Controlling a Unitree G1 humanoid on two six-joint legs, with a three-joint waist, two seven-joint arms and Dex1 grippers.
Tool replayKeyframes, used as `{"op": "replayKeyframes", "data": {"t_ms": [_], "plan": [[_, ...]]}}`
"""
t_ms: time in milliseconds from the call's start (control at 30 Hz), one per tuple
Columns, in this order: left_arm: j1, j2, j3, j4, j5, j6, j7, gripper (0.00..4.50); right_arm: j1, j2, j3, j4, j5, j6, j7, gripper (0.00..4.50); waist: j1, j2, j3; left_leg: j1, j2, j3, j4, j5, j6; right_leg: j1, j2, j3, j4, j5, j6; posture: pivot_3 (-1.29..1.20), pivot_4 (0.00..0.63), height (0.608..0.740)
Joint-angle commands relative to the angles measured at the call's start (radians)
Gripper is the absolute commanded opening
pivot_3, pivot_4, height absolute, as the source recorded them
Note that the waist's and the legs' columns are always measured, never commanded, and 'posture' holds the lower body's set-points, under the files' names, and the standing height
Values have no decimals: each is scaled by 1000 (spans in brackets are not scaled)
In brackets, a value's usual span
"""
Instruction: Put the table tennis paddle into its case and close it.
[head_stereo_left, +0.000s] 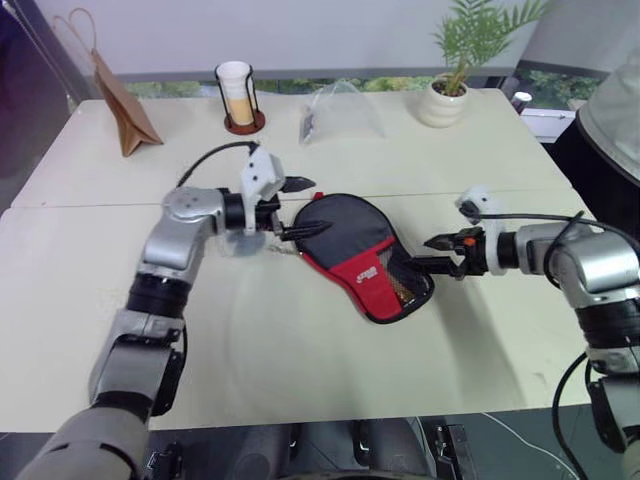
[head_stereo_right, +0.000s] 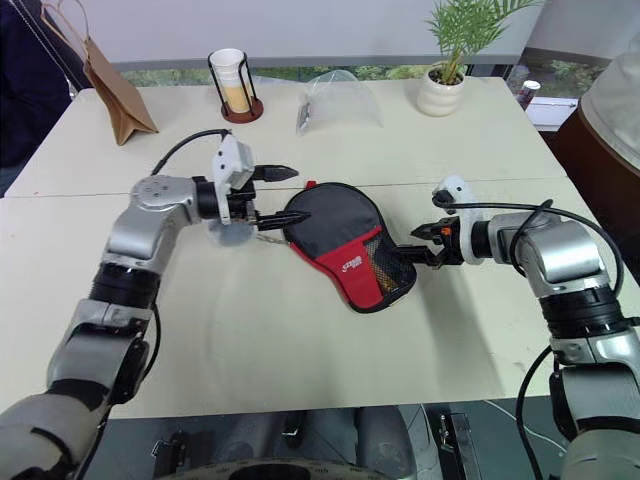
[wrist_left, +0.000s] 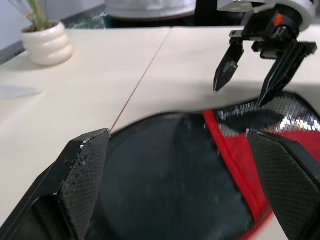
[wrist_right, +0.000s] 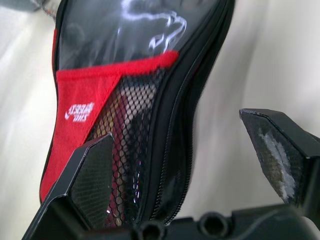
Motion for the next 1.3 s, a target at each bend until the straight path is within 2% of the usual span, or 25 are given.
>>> {"op": "replayKeyframes", "data": {"t_ms": [33, 333, 433, 667, 867, 967, 1133, 1300], "plan": [[30, 45, 43, -109, -34, 36, 17, 4500, -40, 10, 23, 55, -23, -30, 46, 4398, 0, 0, 0, 0, 0, 0, 0, 0, 0, 0, 0, 0, 0, 0, 0, 0, 150, 734], [114, 123, 89, -252, -64, 99, 77, 4500, -55, 59, 104, 168, -87, -76, 128, 4398, 2, 0, 0, 0, 0, 0, 0, 0, -1, 0, 0, 0, 0, 0, 0, 0, 150, 734], [125, 136, 101, -271, -72, 107, 95, 4500, -49, 74, 111, 176, -95, -68, 143, 3559, 1, 0, 0, 0, 0, 0, 0, 1, -1, 0, 0, 0, 0, 0, 0, 0, 150, 734], [132, 160, 116, -287, -83, 110, 118, 4500, 0, 84, 121, 130, -93, -14, 161, 36, 2, 0, 0, 1, 0, 0, 0, 1, -1, 0, 0, 0, 1, 0, 0, 0, 150, 734], [134, 169, 117, -292, -86, 102, 129, 4500, 90, 74, 61, -9, -33, 139, 104, 36, 6, 0, -1, 1, 0, -1, 0, 0, -2, 1, 0, 0, 0, 0, 0, 0, 150, 734], [134, 167, 113, -292, -86, 96, 133, 4500, 216, 82, -31, -211, 46, 325, 15, 36, 9, 0, -1, 1, 0, -1, -1, 0, -2, 1, -1, 0, 0, 0, 0, 0, 150, 734], [142, 165, 109, -295, -85, 90, 135, 4500, 393, 218, -236, -500, 126, 617, -188, 36, 8, -1, -3, 1, 0, -3, -1, 0, -1, 1, -1, 1, 0, 0, -1, 0, 150, 734], [142, 171, 109, -286, -83, 84, 129, 4500, 504, 333, -359, -633, 294, 634, -412, 36, 6, -3, -5, 1, 0, -3, -1, 0, -1, 2, -1, 0, 0, 0, -1, 0, 150, 734]]}}
